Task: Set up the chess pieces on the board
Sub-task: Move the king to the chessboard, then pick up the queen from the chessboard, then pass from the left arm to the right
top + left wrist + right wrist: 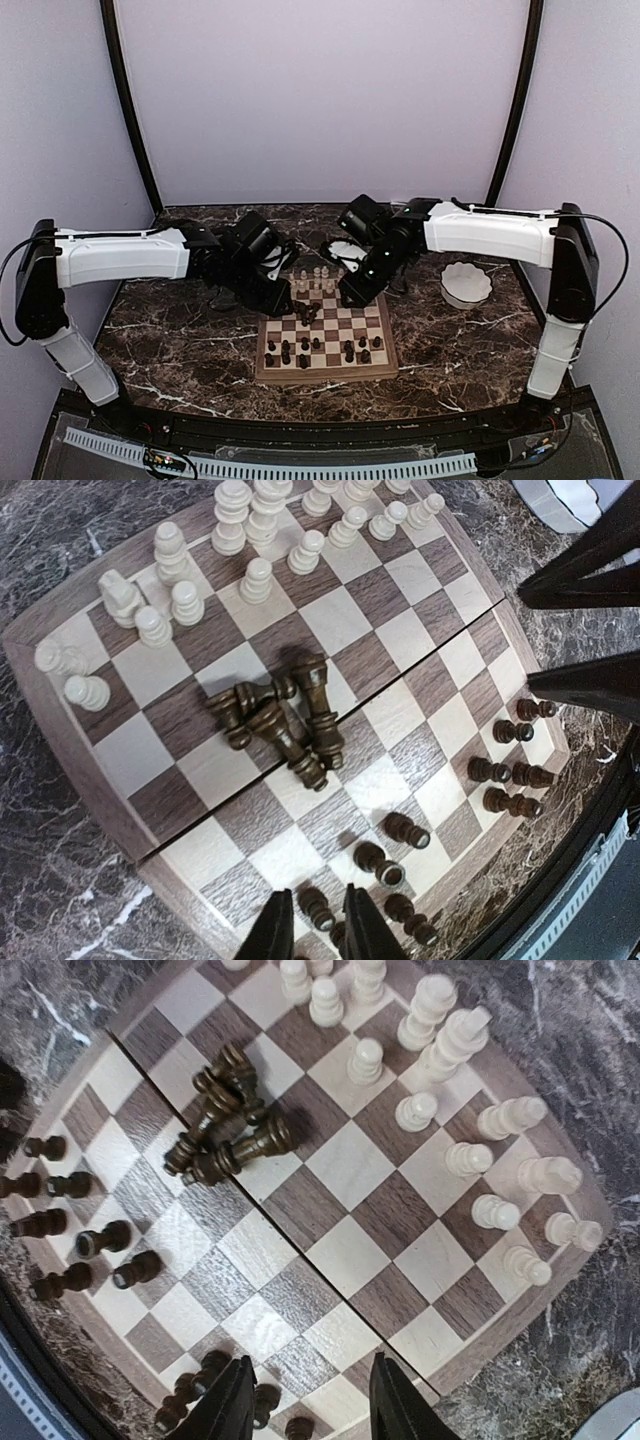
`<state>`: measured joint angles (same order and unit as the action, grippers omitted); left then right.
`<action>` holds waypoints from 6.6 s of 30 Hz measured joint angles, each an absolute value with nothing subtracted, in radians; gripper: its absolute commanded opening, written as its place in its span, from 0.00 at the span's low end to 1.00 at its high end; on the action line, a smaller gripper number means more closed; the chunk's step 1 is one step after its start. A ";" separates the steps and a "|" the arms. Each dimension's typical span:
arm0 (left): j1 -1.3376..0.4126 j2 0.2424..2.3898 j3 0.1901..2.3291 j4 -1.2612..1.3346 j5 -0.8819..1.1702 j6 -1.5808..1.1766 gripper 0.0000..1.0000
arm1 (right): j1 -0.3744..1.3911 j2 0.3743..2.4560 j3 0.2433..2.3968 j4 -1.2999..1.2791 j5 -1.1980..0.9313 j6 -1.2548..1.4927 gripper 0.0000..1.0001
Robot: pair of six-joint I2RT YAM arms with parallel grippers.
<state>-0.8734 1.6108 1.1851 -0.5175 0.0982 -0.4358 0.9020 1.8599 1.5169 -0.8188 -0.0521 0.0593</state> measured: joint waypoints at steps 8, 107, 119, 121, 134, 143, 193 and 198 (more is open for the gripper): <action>-0.898 1.819 1.359 -0.516 0.134 -0.456 0.18 | 0.894 1.692 1.452 -0.783 -0.028 0.108 0.41; -0.668 1.706 1.733 -0.439 0.150 -0.758 0.06 | 0.821 1.345 1.324 -0.317 -0.012 0.355 0.48; -0.662 1.534 1.374 0.081 0.276 -1.032 0.05 | 0.801 1.591 1.406 -0.038 -0.306 0.559 0.54; -0.658 1.525 1.327 0.111 0.285 -1.061 0.05 | 0.799 1.619 1.422 -0.010 -0.354 0.583 0.54; -0.646 1.439 1.214 0.262 0.312 -1.153 0.04 | 0.799 1.713 1.555 -0.047 -0.457 0.625 0.52; -0.641 1.440 1.209 0.268 0.325 -1.161 0.04 | 0.799 1.752 1.591 -0.059 -0.506 0.625 0.36; -1.098 1.378 1.303 -0.467 -0.078 0.761 0.34 | 0.791 1.755 1.645 -0.867 -0.714 0.191 0.06; -1.099 1.416 1.286 -0.389 -0.110 0.821 0.38 | 0.791 1.754 1.640 -0.876 -0.734 0.184 0.06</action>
<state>-1.0992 1.4158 1.2858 -0.3893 -0.1101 0.8207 0.7910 1.7542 1.6398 -0.8761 -0.7341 0.1837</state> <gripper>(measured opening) 0.358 0.132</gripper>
